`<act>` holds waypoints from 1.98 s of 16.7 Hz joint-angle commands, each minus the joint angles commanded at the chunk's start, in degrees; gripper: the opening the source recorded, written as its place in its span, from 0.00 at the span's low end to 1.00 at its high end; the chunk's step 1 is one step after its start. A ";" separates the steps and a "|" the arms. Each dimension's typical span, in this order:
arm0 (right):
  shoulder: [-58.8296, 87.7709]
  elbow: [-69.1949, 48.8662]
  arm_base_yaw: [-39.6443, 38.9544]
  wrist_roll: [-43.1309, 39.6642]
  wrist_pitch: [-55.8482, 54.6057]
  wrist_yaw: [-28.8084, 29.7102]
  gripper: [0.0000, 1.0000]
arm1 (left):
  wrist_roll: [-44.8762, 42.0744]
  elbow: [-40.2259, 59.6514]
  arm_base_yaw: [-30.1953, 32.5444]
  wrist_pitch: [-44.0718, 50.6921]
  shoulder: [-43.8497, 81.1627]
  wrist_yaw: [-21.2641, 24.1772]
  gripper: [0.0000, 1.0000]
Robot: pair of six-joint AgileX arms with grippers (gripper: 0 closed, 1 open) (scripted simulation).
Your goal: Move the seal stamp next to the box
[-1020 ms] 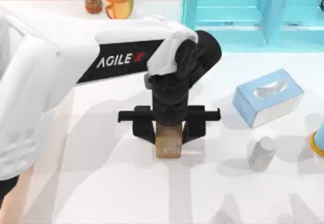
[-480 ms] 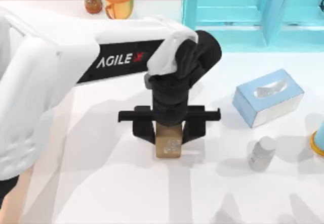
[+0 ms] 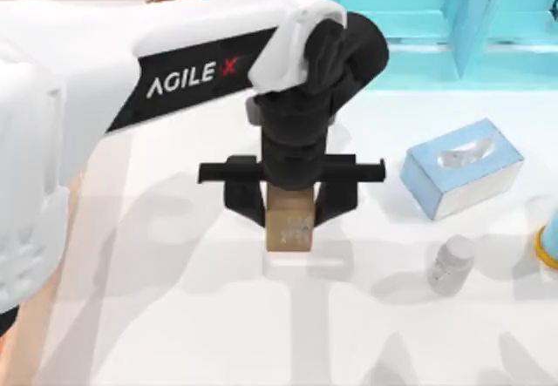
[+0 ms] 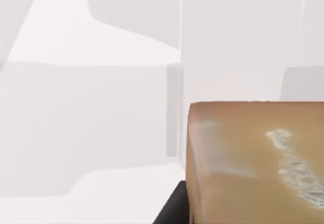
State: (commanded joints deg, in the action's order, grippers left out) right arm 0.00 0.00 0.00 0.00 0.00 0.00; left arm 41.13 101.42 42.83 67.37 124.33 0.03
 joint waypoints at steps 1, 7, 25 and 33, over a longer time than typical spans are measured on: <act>0.00 0.00 0.00 0.00 0.00 0.00 1.00 | 0.02 0.39 0.01 0.40 -0.15 0.00 0.00; 0.00 0.00 0.00 0.00 0.00 0.00 1.00 | -1.17 -1.55 -1.07 0.75 -1.93 -0.01 0.00; 0.00 0.00 0.00 0.00 0.00 0.00 1.00 | -19.09 -33.57 -19.83 12.03 -45.95 -0.06 0.00; 0.00 0.00 0.00 0.00 0.00 0.00 1.00 | -19.35 -44.19 -20.00 0.46 -45.29 -0.07 0.00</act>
State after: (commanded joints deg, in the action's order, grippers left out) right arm 0.00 0.00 0.00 0.00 0.00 0.00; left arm 21.78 57.23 22.83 67.83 79.04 -0.04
